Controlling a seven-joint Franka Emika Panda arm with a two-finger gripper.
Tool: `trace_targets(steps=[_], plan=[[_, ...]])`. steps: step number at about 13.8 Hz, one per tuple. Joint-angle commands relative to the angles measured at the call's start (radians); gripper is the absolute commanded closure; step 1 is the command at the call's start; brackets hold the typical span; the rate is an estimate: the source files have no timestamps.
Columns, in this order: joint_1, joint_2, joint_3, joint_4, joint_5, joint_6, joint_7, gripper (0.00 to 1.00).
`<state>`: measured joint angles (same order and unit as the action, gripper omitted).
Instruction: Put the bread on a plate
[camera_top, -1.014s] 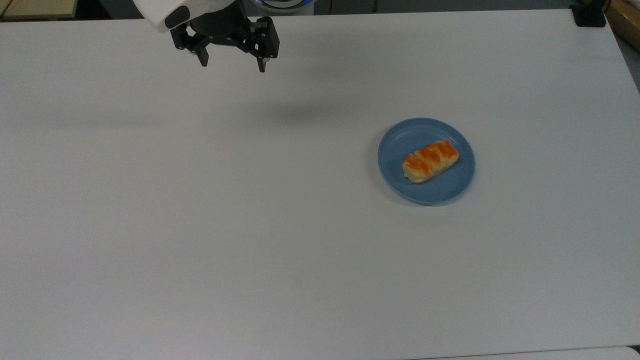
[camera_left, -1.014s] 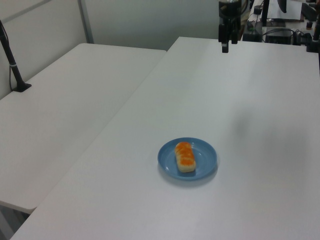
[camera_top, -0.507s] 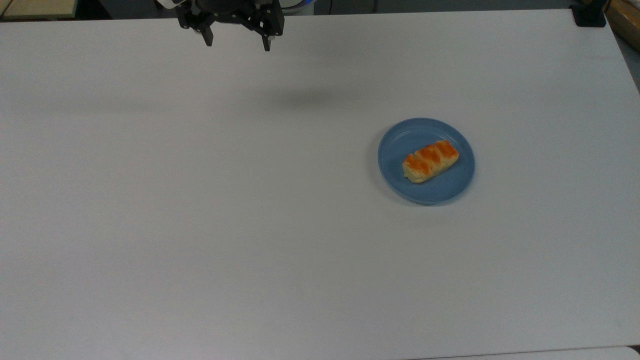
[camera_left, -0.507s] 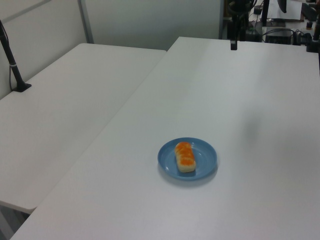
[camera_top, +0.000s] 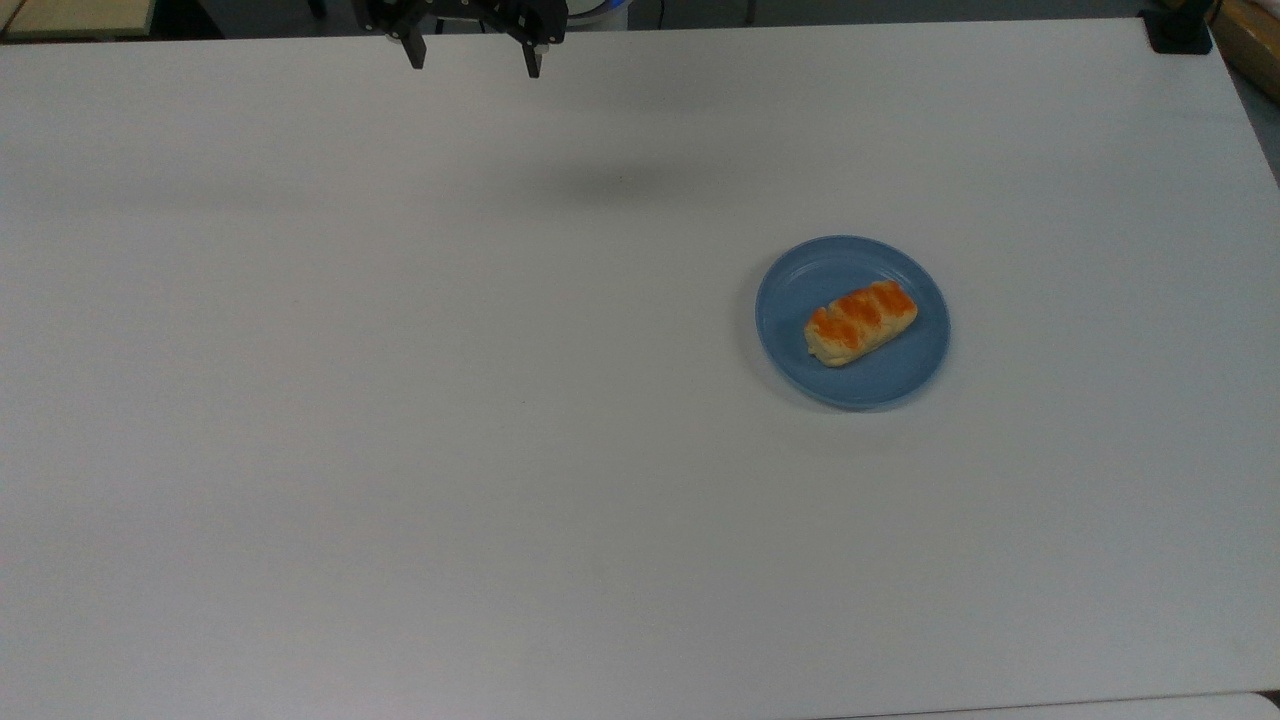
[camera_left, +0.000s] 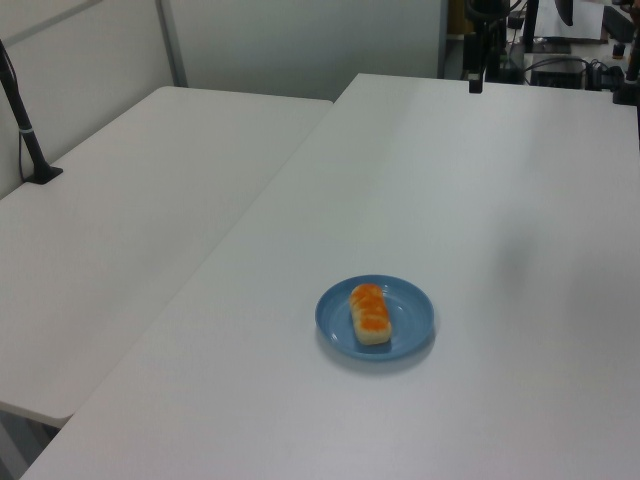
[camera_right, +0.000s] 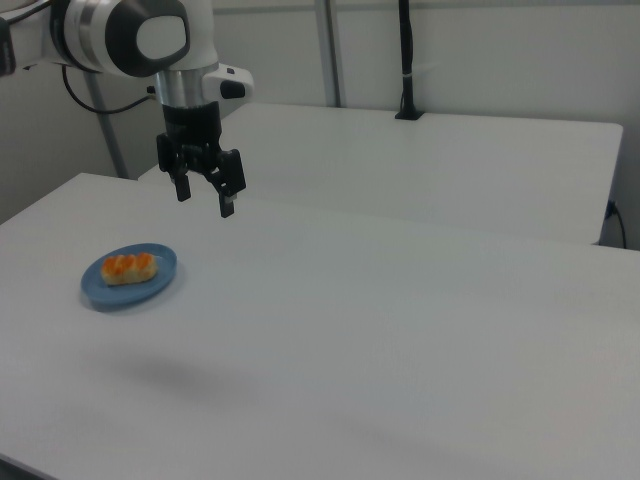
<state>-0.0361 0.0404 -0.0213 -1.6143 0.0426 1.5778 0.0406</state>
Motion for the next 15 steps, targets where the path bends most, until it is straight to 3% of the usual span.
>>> trace_targets(steps=[1,15], plan=[[0.007,-0.028,-0.014,-0.038,0.022,0.024,-0.022,0.00],[0.018,-0.030,-0.028,-0.036,0.020,0.011,-0.021,0.00]])
